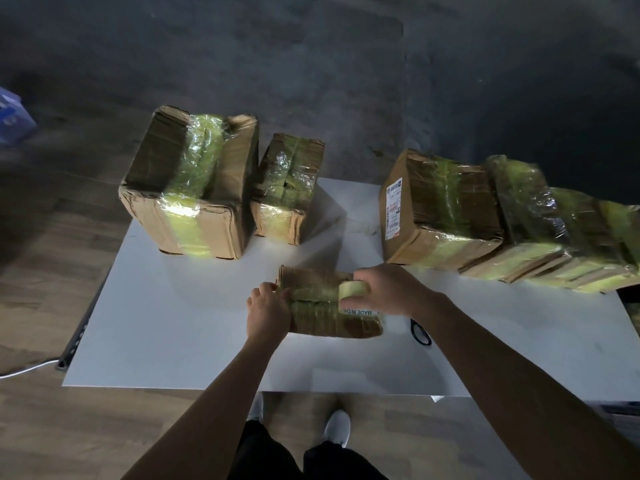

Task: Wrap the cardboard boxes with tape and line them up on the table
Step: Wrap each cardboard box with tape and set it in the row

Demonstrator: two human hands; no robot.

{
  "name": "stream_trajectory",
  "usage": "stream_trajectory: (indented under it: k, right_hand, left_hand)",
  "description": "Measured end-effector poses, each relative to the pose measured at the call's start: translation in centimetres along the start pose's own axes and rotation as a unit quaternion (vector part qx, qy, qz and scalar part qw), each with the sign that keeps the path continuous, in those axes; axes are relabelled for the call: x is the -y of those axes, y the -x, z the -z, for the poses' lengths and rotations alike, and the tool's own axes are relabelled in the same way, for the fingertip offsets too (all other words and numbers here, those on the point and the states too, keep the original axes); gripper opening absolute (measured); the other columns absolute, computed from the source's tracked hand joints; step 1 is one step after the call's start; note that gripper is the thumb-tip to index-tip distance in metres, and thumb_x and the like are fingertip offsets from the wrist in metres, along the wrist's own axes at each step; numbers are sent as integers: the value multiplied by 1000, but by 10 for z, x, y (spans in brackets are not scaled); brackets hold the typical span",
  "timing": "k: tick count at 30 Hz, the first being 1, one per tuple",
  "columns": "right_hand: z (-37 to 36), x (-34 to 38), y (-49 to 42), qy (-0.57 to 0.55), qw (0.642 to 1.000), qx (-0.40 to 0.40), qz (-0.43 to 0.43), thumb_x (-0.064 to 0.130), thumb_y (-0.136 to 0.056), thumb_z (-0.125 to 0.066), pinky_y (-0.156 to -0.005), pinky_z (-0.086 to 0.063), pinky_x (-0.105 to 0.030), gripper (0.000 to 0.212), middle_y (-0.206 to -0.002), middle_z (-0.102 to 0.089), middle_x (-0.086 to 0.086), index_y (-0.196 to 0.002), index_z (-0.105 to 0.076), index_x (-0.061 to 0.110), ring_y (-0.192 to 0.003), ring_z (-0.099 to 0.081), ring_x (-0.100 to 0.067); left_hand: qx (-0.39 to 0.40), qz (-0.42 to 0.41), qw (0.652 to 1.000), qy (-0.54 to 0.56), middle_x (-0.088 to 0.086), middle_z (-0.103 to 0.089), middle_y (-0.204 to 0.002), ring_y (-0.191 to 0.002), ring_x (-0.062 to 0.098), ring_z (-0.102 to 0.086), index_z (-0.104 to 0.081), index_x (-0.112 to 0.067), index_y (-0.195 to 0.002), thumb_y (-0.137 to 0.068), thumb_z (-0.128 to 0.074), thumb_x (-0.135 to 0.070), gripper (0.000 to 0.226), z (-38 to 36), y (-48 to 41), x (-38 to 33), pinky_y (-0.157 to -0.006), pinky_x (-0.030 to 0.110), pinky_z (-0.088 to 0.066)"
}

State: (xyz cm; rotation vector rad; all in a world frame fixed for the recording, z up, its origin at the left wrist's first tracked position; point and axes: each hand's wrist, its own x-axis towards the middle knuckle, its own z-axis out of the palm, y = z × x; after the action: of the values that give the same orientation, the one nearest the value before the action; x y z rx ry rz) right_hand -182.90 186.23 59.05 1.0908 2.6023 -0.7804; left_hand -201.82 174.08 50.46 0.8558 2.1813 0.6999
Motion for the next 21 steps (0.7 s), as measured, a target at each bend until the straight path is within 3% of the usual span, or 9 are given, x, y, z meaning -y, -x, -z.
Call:
stream_trajectory:
  k: [3, 6, 9, 11, 14, 16, 18, 19, 21]
  right_hand:
    - [2, -19, 13, -154, 986, 38, -55, 50, -89, -60, -63, -42, -25, 19, -82, -62, 7, -85, -57, 32, -80, -61, -11]
    - [0, -27, 21, -220, 970, 68, -71, 38, -93, -60, -68, -44, -23, 9, -91, -63, 8, -87, -56, 33, -91, -60, -12]
    - [8, -29, 17, -124, 991, 6, -40, 45, -91, -60, -57, -36, -23, 26, -72, -56, 0, -76, -53, 26, -65, -52, -12]
    - [19, -35, 20, -22, 999, -34, -28, 54, -88, -58, -52, -32, -23, 35, -63, -50, 4, -70, -48, 27, -55, -45, -9]
    - [13, -39, 25, 46, 998, -25, -35, 60, -86, -56, -53, -30, -26, 41, -59, -45, 6, -66, -44, 26, -54, -43, -9]
    - [0, -38, 25, 75, 996, -14, -54, 57, -87, -54, -56, -31, -27, 40, -62, -45, 6, -70, -43, 23, -61, -47, -13]
    - [-11, -39, 25, 62, 996, -21, -68, 56, -89, -53, -58, -31, -27, 37, -63, -44, 8, -77, -44, 22, -66, -49, -16]
    - [-13, -40, 25, 55, 996, -29, -70, 56, -89, -53, -59, -31, -27, 36, -63, -43, 8, -79, -44, 22, -68, -49, -17]
    - [-15, -40, 24, 56, 995, -42, -66, 54, -90, -53, -58, -30, -27, 36, -63, -42, 6, -79, -45, 21, -68, -48, -19]
  left_hand:
    - [-10, 6, 1000, -20, 17, -52, -126, -115, 31, -46, -49, -2, -127, -103, -40, -30, 38, -1, 3, -1, -97, 44, -42]
    - [-16, -13, 997, -76, 16, -58, -113, -105, 29, -49, -58, -3, -110, -103, -34, -32, 38, -3, 7, 0, -87, 43, -47]
    - [-24, -4, 996, -84, 14, -61, -106, -103, 29, -50, -59, -4, -104, -104, -32, -35, 41, -3, 6, -2, -82, 44, -47]
    - [-24, 3, 996, -90, 15, -62, -101, -100, 30, -52, -60, -4, -101, -104, -32, -36, 43, -2, 3, -4, -82, 46, -49]
    - [-30, 16, 997, -73, 17, -63, -101, -97, 32, -55, -61, -2, -101, -103, -34, -34, 42, -2, 4, -9, -82, 48, -50]
    - [-38, 12, 993, -114, 18, -60, -115, -106, 33, -53, -56, -3, -115, -101, -41, -31, 35, -3, 9, -15, -84, 46, -49]
    - [-75, -56, 980, -177, 21, -53, -127, -112, 39, -51, -50, -2, -130, -92, -61, -22, 44, -2, 16, -14, -84, 49, -48]
    - [-96, -129, 968, -193, 24, -54, -125, -109, 42, -53, -52, -1, -130, -84, -70, -14, 51, -1, 17, -14, -81, 51, -49]
    - [-146, -294, 926, -188, 21, -60, -115, -97, 42, -60, -62, -3, -120, -79, -70, -9, 42, -5, 24, -13, -74, 48, -53]
